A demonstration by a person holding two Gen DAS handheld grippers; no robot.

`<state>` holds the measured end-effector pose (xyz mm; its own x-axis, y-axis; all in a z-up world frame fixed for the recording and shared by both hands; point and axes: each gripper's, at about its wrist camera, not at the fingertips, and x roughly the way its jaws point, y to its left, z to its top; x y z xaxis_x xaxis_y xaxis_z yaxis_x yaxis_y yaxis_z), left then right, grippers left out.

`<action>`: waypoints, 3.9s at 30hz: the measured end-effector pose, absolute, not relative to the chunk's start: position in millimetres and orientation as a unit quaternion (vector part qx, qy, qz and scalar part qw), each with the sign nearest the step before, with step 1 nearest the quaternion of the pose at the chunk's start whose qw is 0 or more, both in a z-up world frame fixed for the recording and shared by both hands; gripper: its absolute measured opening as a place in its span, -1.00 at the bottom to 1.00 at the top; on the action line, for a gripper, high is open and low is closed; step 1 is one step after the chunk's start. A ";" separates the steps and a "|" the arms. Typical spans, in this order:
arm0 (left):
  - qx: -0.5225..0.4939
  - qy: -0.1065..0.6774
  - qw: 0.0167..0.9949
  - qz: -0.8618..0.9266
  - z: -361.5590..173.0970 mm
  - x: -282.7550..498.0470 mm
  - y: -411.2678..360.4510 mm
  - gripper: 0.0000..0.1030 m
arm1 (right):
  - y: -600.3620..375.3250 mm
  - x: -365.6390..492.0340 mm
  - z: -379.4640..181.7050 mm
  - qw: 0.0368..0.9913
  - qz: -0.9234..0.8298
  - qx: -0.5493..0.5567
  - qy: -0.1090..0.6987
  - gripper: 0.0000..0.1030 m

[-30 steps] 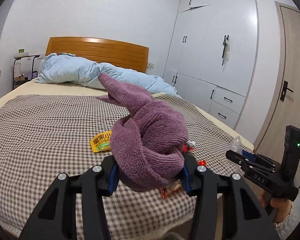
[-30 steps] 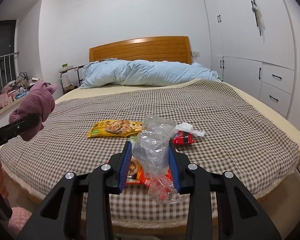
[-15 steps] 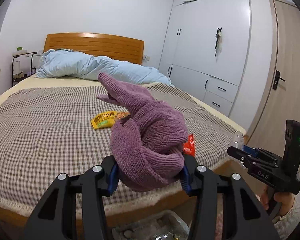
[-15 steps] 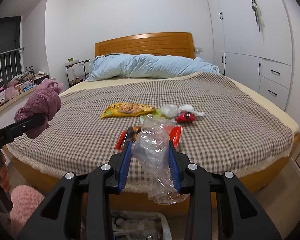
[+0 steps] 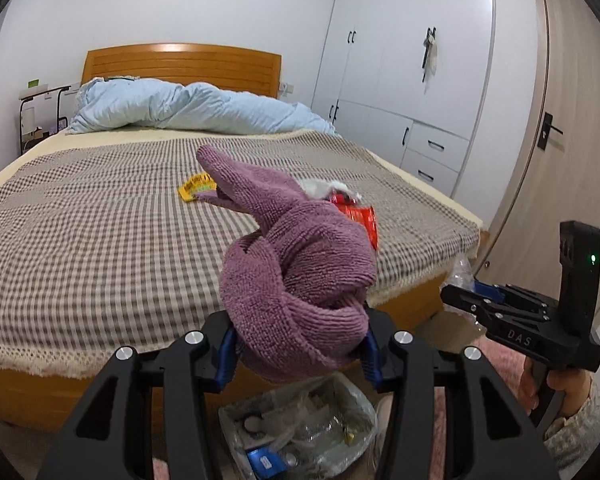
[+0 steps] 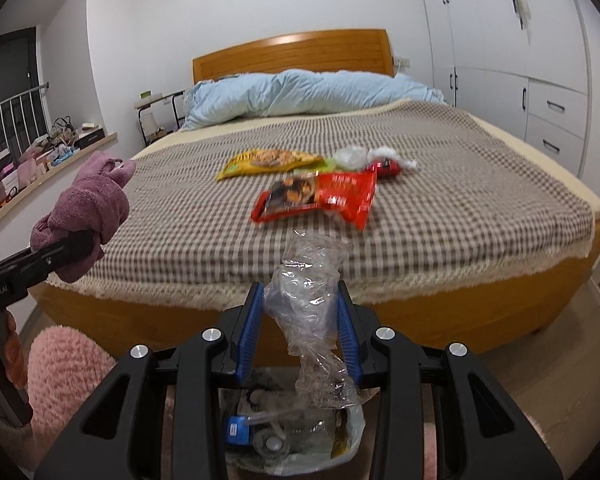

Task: Collect trash
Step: 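Carry the purple cloth and clear plastic bag from the bed toward the bin, then drop the clear bag into the bin with the right tool while the left holds the cloth, then lower the purple cloth into the bin and open the left tool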

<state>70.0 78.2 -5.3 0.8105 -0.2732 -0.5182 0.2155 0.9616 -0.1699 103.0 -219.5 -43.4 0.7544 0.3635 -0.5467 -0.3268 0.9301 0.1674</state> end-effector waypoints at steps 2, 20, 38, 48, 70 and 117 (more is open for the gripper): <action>-0.052 0.288 0.947 -0.131 -12.9 66.1 78.5 -0.10 | -218.3 100.0 -48.8 0.933 0.185 0.032 0.306 -0.30; -0.049 0.378 0.912 -0.149 -93.5 58.8 61.5 -0.10 | -215.3 88.6 -116.3 0.902 0.173 0.023 0.396 -0.30; -0.015 0.439 0.881 -0.174 -131.9 73.9 30.3 -0.10 | -208.8 97.3 -155.6 0.884 0.170 -0.003 0.435 -0.30; -0.001 0.474 0.863 -0.174 -164.3 83.1 18.5 -0.10 | -202.0 101.7 -171.4 0.875 0.178 -0.017 0.450 -0.31; 0.004 0.528 0.834 -0.163 -220.0 99.6 29.0 -0.10 | -196.7 123.4 -207.7 0.853 0.174 -0.040 0.491 -0.31; 0.061 0.526 0.835 -0.150 -251.7 94.0 20.9 -0.10 | -196.3 167.4 -260.6 0.816 0.102 0.002 0.569 0.75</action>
